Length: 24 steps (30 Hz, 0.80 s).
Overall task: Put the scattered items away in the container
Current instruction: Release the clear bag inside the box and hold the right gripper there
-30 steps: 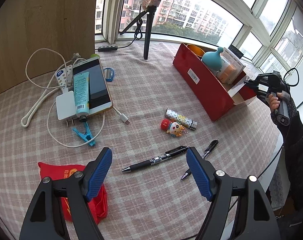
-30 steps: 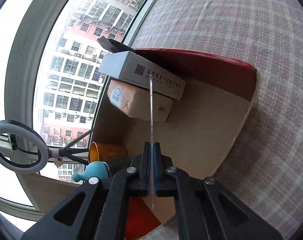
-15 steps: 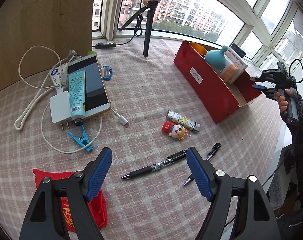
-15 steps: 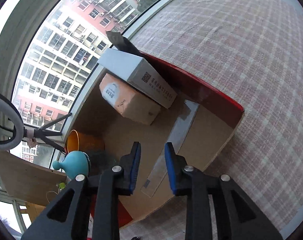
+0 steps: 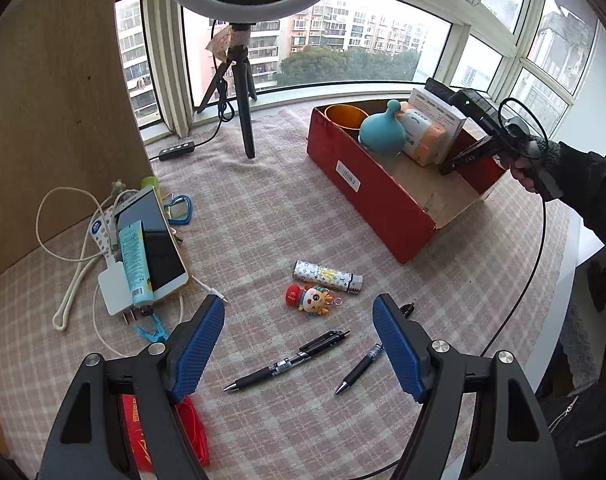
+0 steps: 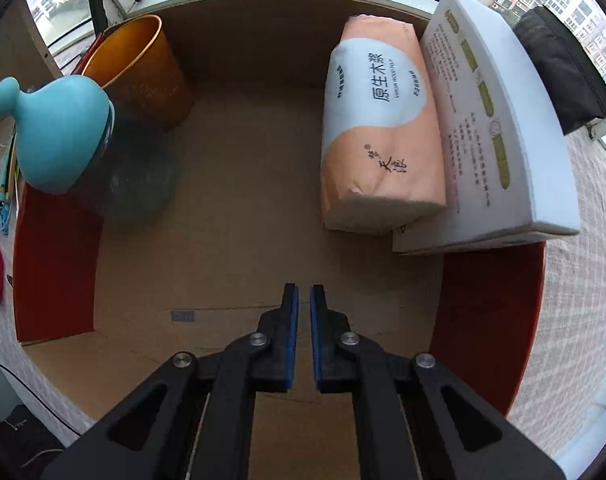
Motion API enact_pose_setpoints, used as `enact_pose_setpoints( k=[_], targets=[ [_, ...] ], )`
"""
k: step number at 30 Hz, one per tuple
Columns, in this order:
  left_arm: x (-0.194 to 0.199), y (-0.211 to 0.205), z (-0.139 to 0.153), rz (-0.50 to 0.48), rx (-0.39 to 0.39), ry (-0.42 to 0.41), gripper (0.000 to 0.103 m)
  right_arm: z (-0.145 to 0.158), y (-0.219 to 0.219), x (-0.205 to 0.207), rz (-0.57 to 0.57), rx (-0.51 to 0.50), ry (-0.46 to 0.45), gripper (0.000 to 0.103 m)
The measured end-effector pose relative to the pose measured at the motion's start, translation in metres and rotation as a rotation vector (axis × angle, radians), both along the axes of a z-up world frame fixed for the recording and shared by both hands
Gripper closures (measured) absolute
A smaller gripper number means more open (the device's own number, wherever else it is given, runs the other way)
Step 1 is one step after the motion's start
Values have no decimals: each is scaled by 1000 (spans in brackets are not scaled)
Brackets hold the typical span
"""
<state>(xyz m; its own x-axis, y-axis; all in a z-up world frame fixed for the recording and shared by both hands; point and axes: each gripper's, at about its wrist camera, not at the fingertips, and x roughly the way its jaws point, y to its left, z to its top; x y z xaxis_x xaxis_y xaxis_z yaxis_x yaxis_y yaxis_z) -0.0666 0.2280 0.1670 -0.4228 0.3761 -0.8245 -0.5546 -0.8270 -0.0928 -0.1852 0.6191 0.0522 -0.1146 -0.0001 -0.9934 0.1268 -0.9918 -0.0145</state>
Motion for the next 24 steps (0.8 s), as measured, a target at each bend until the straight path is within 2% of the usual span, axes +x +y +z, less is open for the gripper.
enact_pose_setpoints(
  k=[4, 13, 17, 22, 24],
  targets=[
    [4, 23, 6, -17, 1, 17, 28, -16, -2, -7, 77, 42, -44, 97],
    [-1, 68, -2, -49, -8, -1, 28, -25, 3, -18, 156, 61, -89, 97],
    [-15, 93, -4, -83, -19, 3, 28, -27, 4, -9, 204, 65, -134, 97],
    [-27, 115, -11, -127, -16, 0, 28, -29, -1, 9, 327, 184, -211, 97],
    [-31, 119, -15, -134, -12, -7, 28, -23, -1, 6, 309, 148, -190, 96]
  ],
)
